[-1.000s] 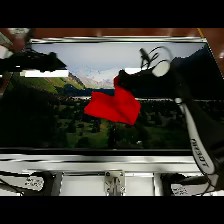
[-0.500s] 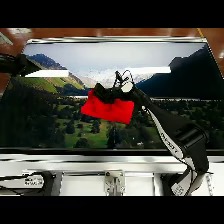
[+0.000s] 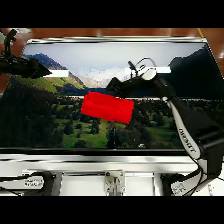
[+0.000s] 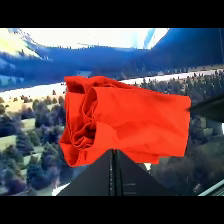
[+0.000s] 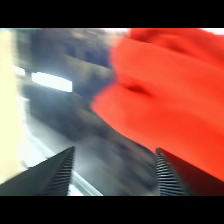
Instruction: Fold the shirts.
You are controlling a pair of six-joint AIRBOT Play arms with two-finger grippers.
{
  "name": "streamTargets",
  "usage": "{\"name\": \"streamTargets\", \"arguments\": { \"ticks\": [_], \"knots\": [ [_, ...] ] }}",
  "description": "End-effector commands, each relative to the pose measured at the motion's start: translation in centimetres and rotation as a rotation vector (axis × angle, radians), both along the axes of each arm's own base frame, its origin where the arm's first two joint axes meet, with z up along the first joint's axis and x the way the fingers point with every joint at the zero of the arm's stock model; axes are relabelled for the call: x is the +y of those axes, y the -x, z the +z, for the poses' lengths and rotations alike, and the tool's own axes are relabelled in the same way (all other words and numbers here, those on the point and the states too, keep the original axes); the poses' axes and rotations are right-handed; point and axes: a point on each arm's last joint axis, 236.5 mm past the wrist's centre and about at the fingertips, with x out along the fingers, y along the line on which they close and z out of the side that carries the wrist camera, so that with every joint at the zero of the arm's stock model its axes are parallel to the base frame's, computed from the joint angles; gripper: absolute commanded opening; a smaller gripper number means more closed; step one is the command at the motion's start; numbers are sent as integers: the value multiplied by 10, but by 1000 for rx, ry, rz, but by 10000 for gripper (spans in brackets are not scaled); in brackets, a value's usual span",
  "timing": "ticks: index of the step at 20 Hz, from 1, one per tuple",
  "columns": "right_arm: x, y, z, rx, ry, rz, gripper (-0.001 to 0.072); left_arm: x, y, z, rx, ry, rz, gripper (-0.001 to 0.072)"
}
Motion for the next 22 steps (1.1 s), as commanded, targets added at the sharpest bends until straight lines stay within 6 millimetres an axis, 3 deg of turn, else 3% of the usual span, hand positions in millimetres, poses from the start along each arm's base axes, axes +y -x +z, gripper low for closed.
{"name": "streamTargets", "arguments": {
  "ticks": [1, 2, 4, 8, 12, 13, 14, 15, 16, 18, 19, 22],
  "knots": [
    [-138, 47, -35, 217, 380, 67, 677, -2, 1, -1, -2, -3, -9, 39],
    [-156, 60, -49, 281, 420, 71, 677, -2, 1, -1, -2, -3, -9, 39],
    [-155, 72, -77, 350, 394, 49, 677, -2, 1, -1, -2, -2, -8, 39],
    [-113, 68, -120, 403, 274, 29, 677, -3, 1, -1, -1, -2, -9, 39],
    [-77, 51, -133, 385, 162, -22, 676, -3, 1, 0, -2, -2, -8, 39],
    [-71, 48, -134, 391, 139, -35, 630, -3, 1, -1, -1, -2, -8, 39],
    [-65, 43, -134, 387, 114, -56, 490, -2, 1, -1, -1, -2, -8, 39],
    [-59, 35, -130, 376, 72, -88, 282, -2, 1, -1, -1, -2, -8, 39],
    [-50, 27, -121, 357, 16, -104, 53, -3, 1, 0, -1, -1, -8, 39],
    [-41, 2, -80, 235, -99, -65, 57, -3, 1, -1, 0, -2, -8, 39],
    [-44, -12, -48, 153, -128, -35, 57, -3, 1, -1, 0, -2, -8, 39],
    [-75, -42, 52, -54, -91, -34, 57, -6, 1, -1, 3, 1, -12, 39]
  ]
}}
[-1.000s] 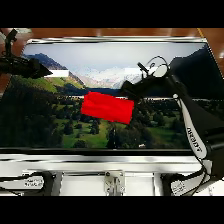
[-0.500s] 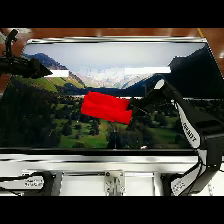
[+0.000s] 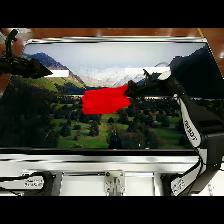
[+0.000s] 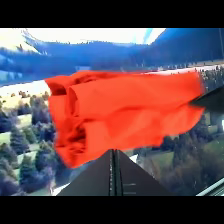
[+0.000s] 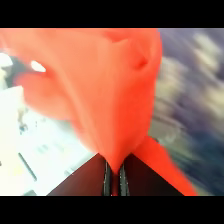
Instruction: Fold the shirts.
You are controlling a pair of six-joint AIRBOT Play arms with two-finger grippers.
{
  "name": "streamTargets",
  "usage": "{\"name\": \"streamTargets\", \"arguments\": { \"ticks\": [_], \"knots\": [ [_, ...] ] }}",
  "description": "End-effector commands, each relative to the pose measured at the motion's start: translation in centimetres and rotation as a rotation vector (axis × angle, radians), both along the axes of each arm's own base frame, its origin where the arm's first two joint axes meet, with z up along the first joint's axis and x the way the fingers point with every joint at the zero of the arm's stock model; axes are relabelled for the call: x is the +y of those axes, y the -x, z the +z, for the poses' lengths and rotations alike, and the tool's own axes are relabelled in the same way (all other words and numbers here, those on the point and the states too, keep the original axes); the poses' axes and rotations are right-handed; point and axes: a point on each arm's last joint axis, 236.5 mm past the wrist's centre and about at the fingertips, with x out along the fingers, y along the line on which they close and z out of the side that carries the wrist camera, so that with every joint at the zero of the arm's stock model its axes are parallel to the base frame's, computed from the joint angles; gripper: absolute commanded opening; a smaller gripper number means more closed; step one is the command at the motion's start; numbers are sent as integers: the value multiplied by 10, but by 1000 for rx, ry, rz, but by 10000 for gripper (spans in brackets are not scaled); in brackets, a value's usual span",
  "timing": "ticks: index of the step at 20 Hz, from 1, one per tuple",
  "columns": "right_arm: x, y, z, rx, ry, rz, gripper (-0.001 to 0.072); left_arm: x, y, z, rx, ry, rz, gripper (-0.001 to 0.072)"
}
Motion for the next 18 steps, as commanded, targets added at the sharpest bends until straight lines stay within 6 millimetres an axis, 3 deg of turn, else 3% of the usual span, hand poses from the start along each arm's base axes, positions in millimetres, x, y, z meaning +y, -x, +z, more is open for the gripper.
{"name": "streamTargets", "arguments": {
  "ticks": [1, 4, 6, 9, 11, 13, 14, 16, 18],
  "knots": [
    [-37, -30, 104, -215, 34, -32, 57, -4, 1, -1, 5, 2, -6, 39],
    [-110, -42, 149, -277, 139, -144, 57, -8, 6, -3, 35, 11, -14, 39],
    [-172, -32, 157, -246, 193, -185, 57, -10, 15, -6, 69, 13, -39, 40],
    [-275, -7, 139, -151, 313, -266, 57, -14, 30, -10, 136, 23, -65, 39],
    [-357, 13, 119, -100, 477, -359, 58, -17, 44, -13, 194, 29, -93, 39],
    [-438, 46, 98, 6, 649, -467, 57, -19, 60, -16, 246, 26, -140, 40],
    [-470, 68, 89, 66, 697, -497, 57, -20, 64, -16, 263, 28, -145, 39],
    [-511, 109, 70, 173, 717, -532, 57, -20, 63, -16, 274, 34, -130, 39],
    [-535, 149, 48, 275, 666, -607, 57, -20, 61, -16, 281, 42, -106, 39]
  ]
}}
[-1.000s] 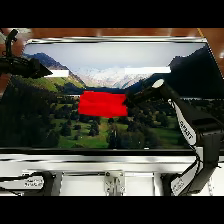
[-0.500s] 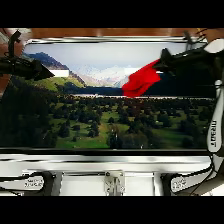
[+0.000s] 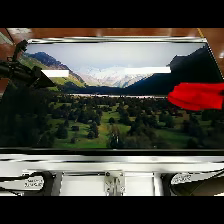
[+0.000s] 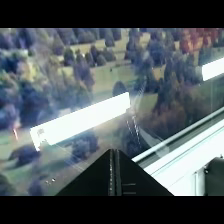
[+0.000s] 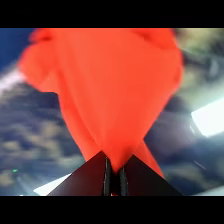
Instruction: Fold the shirts.
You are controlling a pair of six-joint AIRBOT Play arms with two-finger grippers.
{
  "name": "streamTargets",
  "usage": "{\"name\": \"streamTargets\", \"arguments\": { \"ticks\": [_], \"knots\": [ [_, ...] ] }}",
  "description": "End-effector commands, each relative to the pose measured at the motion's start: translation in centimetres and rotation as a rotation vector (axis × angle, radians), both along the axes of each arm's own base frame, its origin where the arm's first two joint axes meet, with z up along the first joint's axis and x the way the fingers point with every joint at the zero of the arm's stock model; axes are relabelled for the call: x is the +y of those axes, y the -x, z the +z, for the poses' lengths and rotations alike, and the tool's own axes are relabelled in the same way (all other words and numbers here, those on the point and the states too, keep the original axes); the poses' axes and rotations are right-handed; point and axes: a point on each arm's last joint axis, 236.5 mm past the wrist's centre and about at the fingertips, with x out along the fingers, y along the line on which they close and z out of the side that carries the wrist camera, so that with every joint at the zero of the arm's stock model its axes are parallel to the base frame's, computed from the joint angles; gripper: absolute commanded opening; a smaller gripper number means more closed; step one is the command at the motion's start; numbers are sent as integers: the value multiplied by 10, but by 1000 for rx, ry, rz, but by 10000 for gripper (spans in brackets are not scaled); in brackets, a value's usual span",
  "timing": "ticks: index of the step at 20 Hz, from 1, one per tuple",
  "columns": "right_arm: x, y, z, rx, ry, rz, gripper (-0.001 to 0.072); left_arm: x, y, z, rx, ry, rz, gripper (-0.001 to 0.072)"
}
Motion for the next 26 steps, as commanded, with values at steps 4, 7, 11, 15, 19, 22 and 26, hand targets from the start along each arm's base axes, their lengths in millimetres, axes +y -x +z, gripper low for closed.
{"name": "streamTargets", "arguments": {
  "ticks": [4, 7, 11, 15, 19, 22, 26],
  "knots": [
    [-55, 159, -83, 296, -212, -294, 57, -5, 5, -1, 44, 9, 12, 39],
    [-43, 206, -118, 321, -278, -393, 57, -15, 7, -1, 43, 9, -13, 39],
    [-21, 241, -149, 319, -300, -455, 57, -31, 4, 0, 17, 9, -34, 39],
    [-3, 252, -160, 363, -339, -436, 58, -38, 0, 1, -1, 10, -35, 39],
    [-5, 268, -159, 421, -307, -429, 57, -38, 0, 1, -1, 10, -34, 39],
    [-1, 275, -160, 453, -310, -429, 57, -38, 0, 1, -1, 10, -34, 39],
    [3, 286, -175, 481, -284, -447, 266, -38, 0, 1, -2, 11, -34, 39]
  ]
}}
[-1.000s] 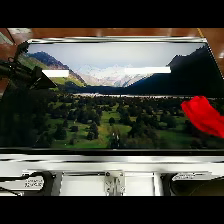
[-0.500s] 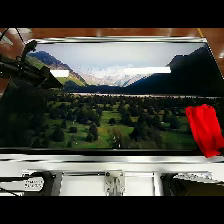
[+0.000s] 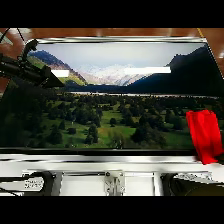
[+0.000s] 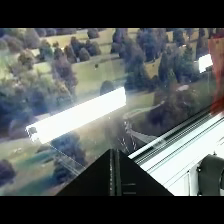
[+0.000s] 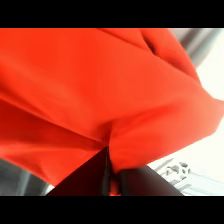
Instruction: Fold the shirts.
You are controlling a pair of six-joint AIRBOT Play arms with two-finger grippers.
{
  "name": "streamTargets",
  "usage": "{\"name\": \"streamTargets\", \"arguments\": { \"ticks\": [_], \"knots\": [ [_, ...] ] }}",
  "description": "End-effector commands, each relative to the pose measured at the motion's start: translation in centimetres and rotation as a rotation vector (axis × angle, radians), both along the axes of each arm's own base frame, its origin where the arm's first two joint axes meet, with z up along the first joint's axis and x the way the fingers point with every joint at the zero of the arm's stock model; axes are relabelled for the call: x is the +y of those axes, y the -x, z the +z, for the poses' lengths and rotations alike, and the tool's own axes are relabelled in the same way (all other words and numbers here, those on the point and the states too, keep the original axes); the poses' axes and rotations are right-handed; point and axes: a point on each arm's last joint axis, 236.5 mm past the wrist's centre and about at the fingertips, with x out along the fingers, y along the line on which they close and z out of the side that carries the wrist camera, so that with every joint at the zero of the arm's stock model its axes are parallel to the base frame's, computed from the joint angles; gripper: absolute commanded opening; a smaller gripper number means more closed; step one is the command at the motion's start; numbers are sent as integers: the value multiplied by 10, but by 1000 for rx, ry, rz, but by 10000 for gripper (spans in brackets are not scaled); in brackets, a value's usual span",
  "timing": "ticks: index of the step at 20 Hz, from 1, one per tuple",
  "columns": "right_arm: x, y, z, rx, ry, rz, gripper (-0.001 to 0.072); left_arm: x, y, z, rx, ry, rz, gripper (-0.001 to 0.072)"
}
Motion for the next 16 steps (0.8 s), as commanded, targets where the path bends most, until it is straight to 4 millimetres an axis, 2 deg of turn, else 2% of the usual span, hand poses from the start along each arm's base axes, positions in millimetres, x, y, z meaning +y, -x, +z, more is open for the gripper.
{"name": "streamTargets", "arguments": {
  "ticks": [1, 2, 5, 8, 10, 11, 13, 14, 15, 16],
  "knots": [
    [1, 1, -6, 1, 19, -11, 533, 0, 0, 0, 0, 0, 0, 39],
    [3, -6, -1, -31, 17, -10, 580, 0, 0, 0, 0, 0, 0, 40],
    [-11, -14, 30, -50, 103, -90, 579, 0, -1, -1, -6, -2, -4, 39],
    [-37, -39, 90, -152, 278, -122, 578, -1, -7, 1, -10, 5, 29, 39],
    [-31, -79, 142, -288, 342, -46, 577, -5, -8, -2, -59, -26, -21, 38],
    [-22, -106, 167, -378, 374, 17, 578, -4, -10, -10, -70, -81, -23, 38],
    [22, -172, 214, -583, 419, 238, 578, -2, -17, -28, -104, -237, -21, 37],
    [52, -199, 228, -645, 451, 354, 578, 0, -20, -38, -131, -341, -33, 37],
    [82, -218, 233, -660, 475, 453, 578, 2, -21, -50, -150, -475, -56, 37],
    [104, -228, 226, -604, 515, 526, 579, 2, -20, -61, -144, -579, -62, 38]
  ]
}}
